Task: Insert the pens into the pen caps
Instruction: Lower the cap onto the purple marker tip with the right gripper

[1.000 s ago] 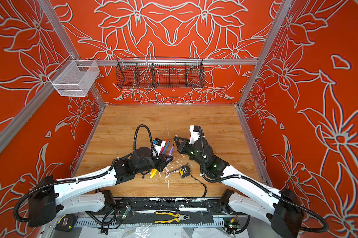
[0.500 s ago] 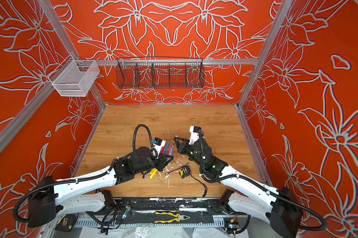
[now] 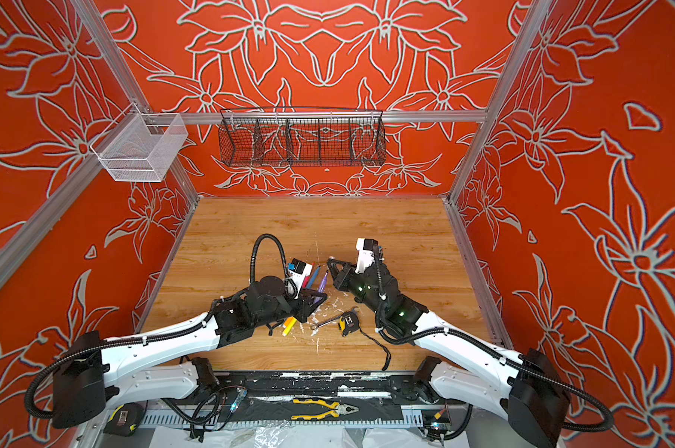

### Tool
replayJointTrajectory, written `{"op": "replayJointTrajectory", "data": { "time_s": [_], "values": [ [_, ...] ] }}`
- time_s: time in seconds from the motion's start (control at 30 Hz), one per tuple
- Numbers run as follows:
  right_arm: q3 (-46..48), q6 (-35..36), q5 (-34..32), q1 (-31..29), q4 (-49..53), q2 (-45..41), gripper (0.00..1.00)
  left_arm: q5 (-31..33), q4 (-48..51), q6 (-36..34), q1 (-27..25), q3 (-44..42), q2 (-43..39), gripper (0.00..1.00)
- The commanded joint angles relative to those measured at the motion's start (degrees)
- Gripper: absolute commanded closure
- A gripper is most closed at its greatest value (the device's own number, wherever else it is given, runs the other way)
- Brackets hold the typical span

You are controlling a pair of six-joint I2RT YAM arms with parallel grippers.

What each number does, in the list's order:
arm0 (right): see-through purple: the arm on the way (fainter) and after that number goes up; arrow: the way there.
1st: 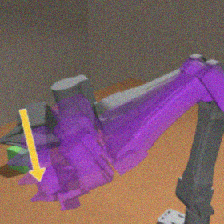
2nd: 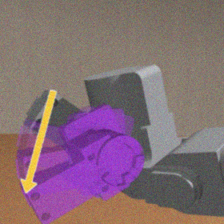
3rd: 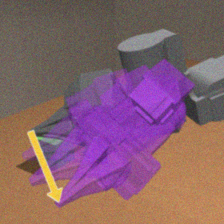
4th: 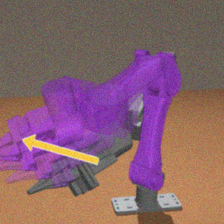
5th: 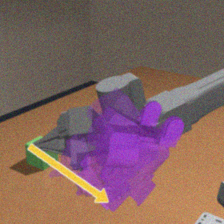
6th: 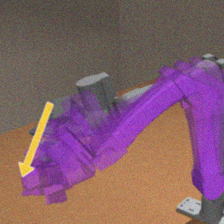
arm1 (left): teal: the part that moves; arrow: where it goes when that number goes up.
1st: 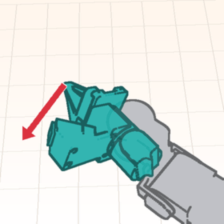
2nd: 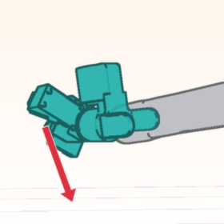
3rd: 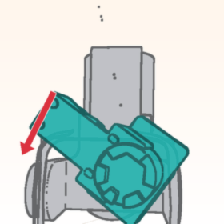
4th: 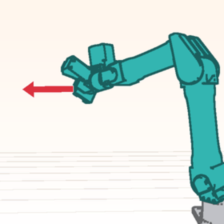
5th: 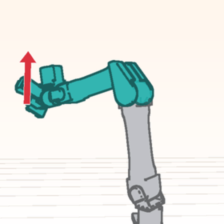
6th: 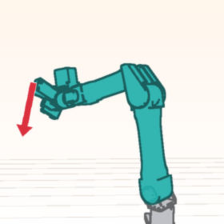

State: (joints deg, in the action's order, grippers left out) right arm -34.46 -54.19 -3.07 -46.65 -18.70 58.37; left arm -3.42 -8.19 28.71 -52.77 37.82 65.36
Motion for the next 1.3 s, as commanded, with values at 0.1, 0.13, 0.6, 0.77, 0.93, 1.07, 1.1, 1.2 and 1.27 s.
{"op": "replayJointTrajectory", "data": {
  "time_s": [0.1, 0.13, 0.6, 0.77, 0.93, 1.07, 1.1, 1.2, 1.27],
  "values": [
    [1.4, -1.2, 0.5, -0.7, -1.8, 0.2, 0.91, 1.7, -0.7, -1.0, 0.1, 2.4, 0.1, 1.0],
    [1.5, -1.3, 0.6, -0.8, -1.9, 0.2, 0.91, 2.0, -0.7, -1.3, 0.0, 2.5, 0.1, 1.0],
    [2.1, -2.1, 1.7, -2.6, -1.5, -0.3, 0.92, 5.9, 1.8, -4.1, 0.1, 5.2, 2.3, 1.0],
    [2.6, -2.1, 1.4, -3.5, -0.1, -1.5, 0.92, 7.3, 2.8, -4.9, 0.2, 6.2, 2.6, 1.0],
    [4.3, -2.9, 1.1, -4.2, 0.4, -2.9, 0.87, 7.1, 2.7, -5.4, 0.7, 7.0, 2.5, 1.0],
    [4.7, -2.4, 0.9, -4.5, 1.7, -4.2, 0.7, 6.1, 1.9, -5.7, 0.6, 7.0, 2.6, 1.0],
    [4.7, -2.2, 0.5, -4.5, 2.3, -5.0, 0.65, 5.8, 1.7, -5.9, 0.7, 7.0, 2.7, 1.0],
    [5.1, -1.1, -1.5, -4.5, 4.2, -8.4, 0.51, 5.6, 1.3, -6.4, 0.7, 6.2, 2.3, 1.0],
    [5.5, -0.2, -3.3, -4.5, 5.6, -11.4, 0.41, 5.4, 0.7, -6.9, 0.7, 5.2, 1.8, 1.0]
  ]
}}
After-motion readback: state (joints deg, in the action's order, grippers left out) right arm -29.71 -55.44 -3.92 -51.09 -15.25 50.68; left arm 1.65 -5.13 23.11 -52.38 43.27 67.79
